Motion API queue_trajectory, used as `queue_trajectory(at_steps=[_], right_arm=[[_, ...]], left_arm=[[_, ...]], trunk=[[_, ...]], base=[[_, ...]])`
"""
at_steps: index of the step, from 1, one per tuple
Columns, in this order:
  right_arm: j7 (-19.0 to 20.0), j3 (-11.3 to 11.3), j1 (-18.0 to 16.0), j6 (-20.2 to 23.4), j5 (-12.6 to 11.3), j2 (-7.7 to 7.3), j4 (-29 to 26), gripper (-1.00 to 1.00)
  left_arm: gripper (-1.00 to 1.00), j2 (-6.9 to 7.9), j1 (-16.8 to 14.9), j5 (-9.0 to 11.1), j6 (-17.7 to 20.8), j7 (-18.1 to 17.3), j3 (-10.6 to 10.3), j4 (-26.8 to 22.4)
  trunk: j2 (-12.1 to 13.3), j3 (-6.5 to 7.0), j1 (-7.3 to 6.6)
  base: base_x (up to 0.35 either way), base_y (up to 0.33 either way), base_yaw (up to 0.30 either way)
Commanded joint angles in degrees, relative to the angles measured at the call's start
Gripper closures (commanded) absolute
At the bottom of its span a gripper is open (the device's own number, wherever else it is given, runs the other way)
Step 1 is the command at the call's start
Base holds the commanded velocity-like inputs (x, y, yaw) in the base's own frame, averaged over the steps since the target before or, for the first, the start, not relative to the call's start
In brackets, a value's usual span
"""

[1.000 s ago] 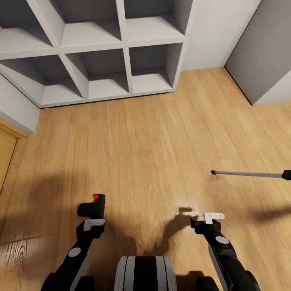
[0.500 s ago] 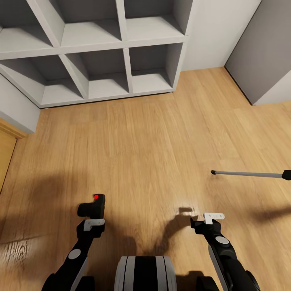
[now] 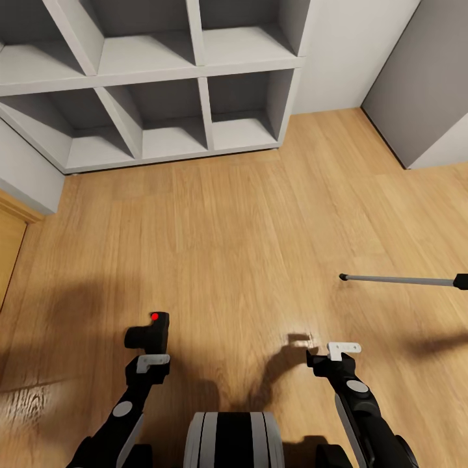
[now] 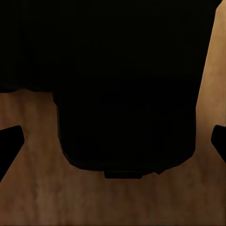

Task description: Attach the digital camera to the camera tripod in the bedroom.

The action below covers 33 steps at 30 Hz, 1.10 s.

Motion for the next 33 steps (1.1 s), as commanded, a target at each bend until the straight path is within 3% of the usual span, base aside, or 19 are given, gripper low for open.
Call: queue_trajectory(at_steps=[1,33], right_arm=[[0.07,-0.06,-0.01,0.35,0.54,0.04,-0.08,-1.0],[0.07,-0.06,-0.01,0.35,0.67,0.04,-0.11,-1.0]], left_arm=[[-1.0,0.0,-0.03,-0.33,-0.28,0.23,0.0,0.09],[-1.0,-0.08,-0.06,-0.44,-0.93,0.23,0.0,-0.99]], trunk=[[-0.01,-0.03,-0.01],[-0.01,-0.03,-0.01]], base=[[0.0,0.0,0.0],[0.0,0.0,0.0]])
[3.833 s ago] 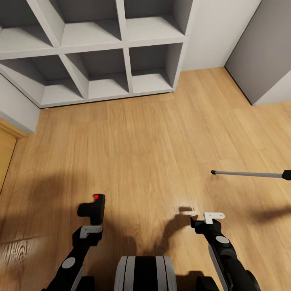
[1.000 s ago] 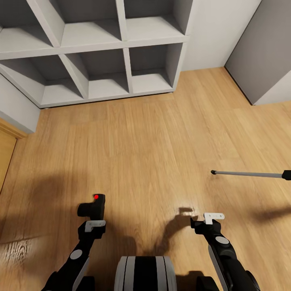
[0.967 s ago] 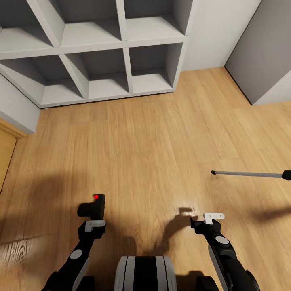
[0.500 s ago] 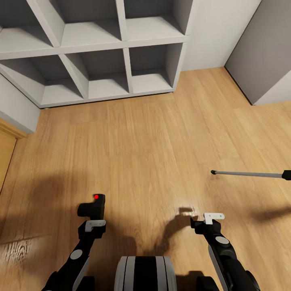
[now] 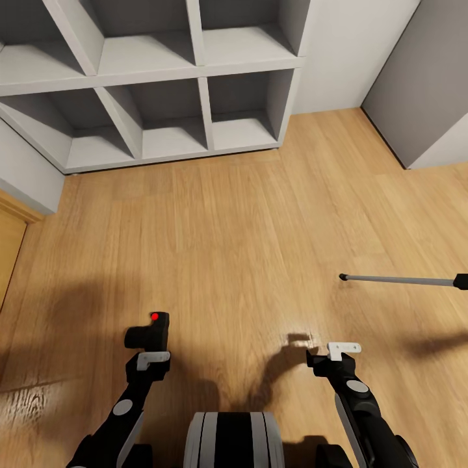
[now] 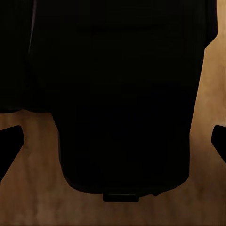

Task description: Attach the digital camera to the camera tripod in the bedroom.

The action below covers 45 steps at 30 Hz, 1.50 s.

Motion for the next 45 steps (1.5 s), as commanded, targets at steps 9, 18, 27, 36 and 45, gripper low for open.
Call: queue_trajectory(at_steps=[9,18,27,36,45], right_arm=[[0.05,-0.06,-0.01,0.35,0.53,0.05,-0.08,-1.0],[0.04,-0.06,-0.01,0.35,0.59,0.05,-0.08,-1.0],[0.07,-0.06,-0.01,0.35,0.62,0.05,-0.08,-1.0],[0.25,-0.17,-0.01,0.66,0.68,-0.04,-0.08,-1.0],[0.25,-0.15,-0.01,0.7,0.68,-0.04,-0.14,-1.0]], left_arm=[[1.0,0.0,-0.02,-0.34,-0.16,0.25,0.0,-0.06],[1.0,0.0,-0.02,-0.34,-0.16,0.25,0.0,-0.05],[1.0,-0.34,-0.02,-0.62,0.25,0.51,0.02,-8.05],[1.0,-3.28,-0.02,-0.7,35.8,1.45,-9.91,-41.67],[1.0,-3.75,-0.02,-0.32,44.15,0.05,-12.46,-48.07]], trunk=[[-0.01,-0.03,-0.01],[-0.01,-0.03,-0.01],[-0.01,-0.03,-0.01],[-0.01,-0.03,-0.01],[-0.01,-0.03,-0.01]], base=[[0.0,0.0,0.0],[0.0,0.0,0.0],[0.0,0.0,0.0],[0.0,0.0,0.0],[0.0,0.0,0.0]])
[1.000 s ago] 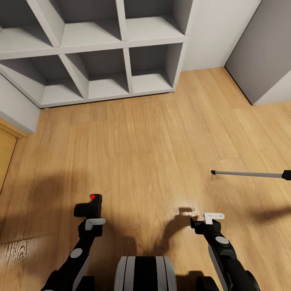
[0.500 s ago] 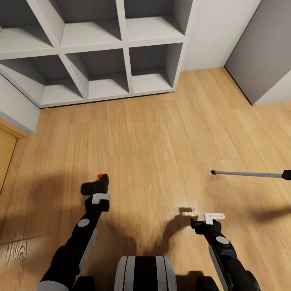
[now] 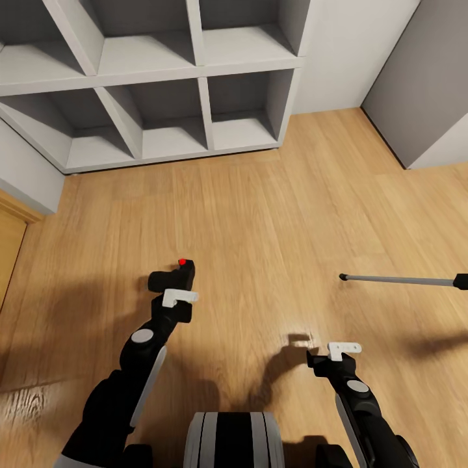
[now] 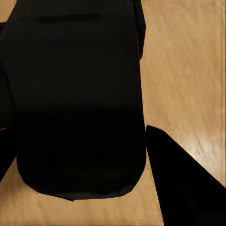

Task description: Attach the digital camera to the camera tripod in the bedroom.

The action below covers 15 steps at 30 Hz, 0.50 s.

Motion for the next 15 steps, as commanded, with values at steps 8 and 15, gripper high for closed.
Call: queue_trajectory(at_steps=[8,15], right_arm=[[0.08,-0.06,-0.01,0.36,0.56,0.04,-0.21,-1.0],[0.1,-0.06,-0.01,0.36,0.56,0.04,-0.32,-1.0]], left_arm=[[1.0,0.17,-0.17,4.6,7.24,-18.5,0.09,-1.28],[1.0,5.27,-1.39,6.69,12.52,-45.7,4.98,-1.49]], trunk=[[-0.01,-0.03,-0.01],[-0.01,-0.03,-0.01]], base=[[0.0,0.0,0.0],[0.0,0.0,0.0]])
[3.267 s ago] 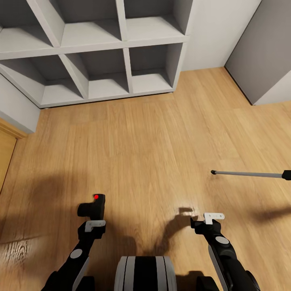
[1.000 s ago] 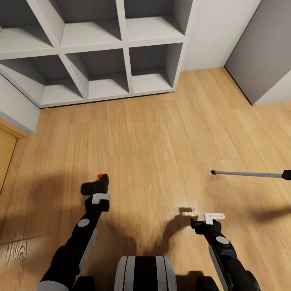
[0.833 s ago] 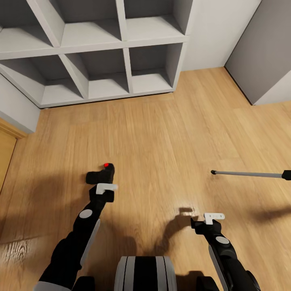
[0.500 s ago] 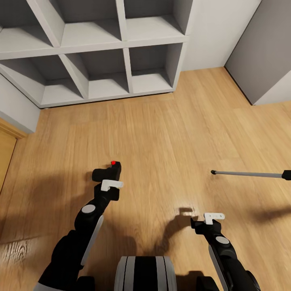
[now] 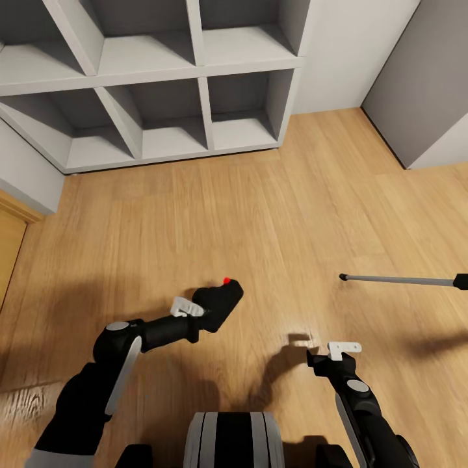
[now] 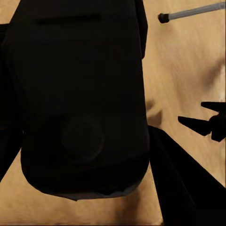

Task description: Attach the digital camera to the camera tripod in the bedroom.

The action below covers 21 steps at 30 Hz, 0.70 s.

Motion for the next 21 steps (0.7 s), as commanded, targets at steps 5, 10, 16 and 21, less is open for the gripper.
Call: queue_trajectory(at_steps=[5,10,16,21], right_arm=[[0.07,-0.06,-0.01,0.36,0.56,0.05,-0.13,-1.0],[0.07,-0.01,-0.01,0.36,0.58,0.05,-0.14,-1.0],[0.07,0.02,-0.01,0.36,0.63,0.06,-0.14,-1.0],[0.07,0.02,-0.01,0.36,0.64,0.05,-0.14,-1.0]], left_arm=[[1.0,4.81,-0.18,1.01,1.12,-12.35,6.63,0.03],[1.0,8.1,-0.23,1.25,1.53,-23.58,15.2,0.35],[1.0,9.43,-0.24,0.86,4.62,-30.52,24.47,0.51],[1.0,9.31,-0.24,0.69,5.38,-31.31,25.53,0.52]], trunk=[[-0.01,-0.03,-0.01],[-0.01,-0.03,-0.01],[-0.01,-0.03,-0.01],[-0.01,-0.03,-0.01]], base=[[0.0,0.0,0.0],[0.0,0.0,0.0],[0.0,0.0,0.0],[0.0,0.0,0.0]])
